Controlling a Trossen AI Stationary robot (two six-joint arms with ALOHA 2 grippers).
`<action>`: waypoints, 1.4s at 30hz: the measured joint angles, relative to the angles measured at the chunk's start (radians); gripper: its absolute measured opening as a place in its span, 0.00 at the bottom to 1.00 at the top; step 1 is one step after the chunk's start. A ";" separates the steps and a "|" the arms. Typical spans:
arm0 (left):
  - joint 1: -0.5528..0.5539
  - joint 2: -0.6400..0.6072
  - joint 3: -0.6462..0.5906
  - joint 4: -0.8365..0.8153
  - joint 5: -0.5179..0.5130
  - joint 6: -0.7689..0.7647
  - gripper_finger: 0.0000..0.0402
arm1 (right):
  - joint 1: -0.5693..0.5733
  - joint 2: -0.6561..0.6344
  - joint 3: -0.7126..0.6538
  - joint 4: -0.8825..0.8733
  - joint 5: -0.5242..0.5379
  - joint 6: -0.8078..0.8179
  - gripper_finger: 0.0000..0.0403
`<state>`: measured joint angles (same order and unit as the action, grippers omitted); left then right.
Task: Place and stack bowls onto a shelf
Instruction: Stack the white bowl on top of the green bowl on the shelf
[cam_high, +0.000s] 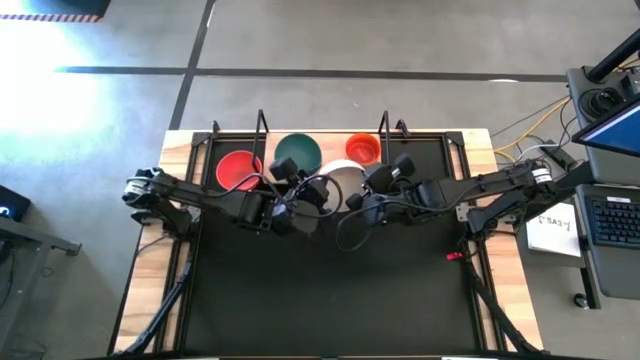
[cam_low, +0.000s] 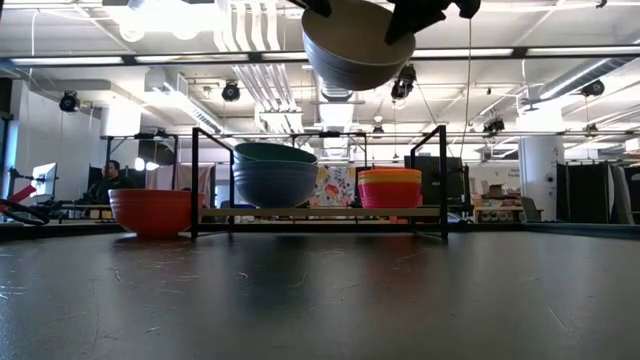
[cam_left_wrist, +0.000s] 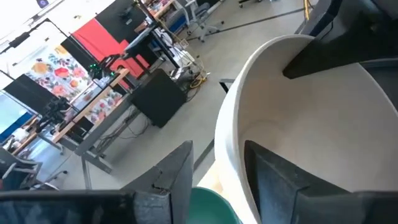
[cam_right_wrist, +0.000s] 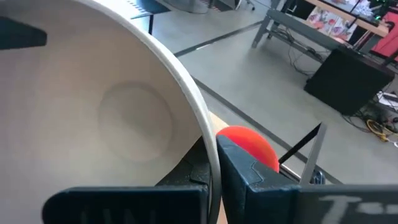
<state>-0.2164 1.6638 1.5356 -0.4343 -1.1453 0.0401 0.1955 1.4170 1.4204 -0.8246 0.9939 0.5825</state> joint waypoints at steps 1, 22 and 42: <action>0.002 0.000 0.000 0.001 0.007 0.001 0.30 | 0.001 0.000 0.000 0.000 0.000 -0.003 0.02; 0.065 0.000 0.000 -0.112 0.245 -0.026 0.00 | 0.003 -0.005 0.004 -0.026 -0.247 -0.062 0.21; 0.359 -0.076 0.008 -0.385 0.594 -0.077 0.00 | -0.058 -0.023 0.305 -0.425 -0.532 -0.044 0.57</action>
<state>0.1426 1.5876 1.5433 -0.8192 -0.5516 -0.0367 0.1375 1.3937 1.7250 -1.2493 0.4624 0.5381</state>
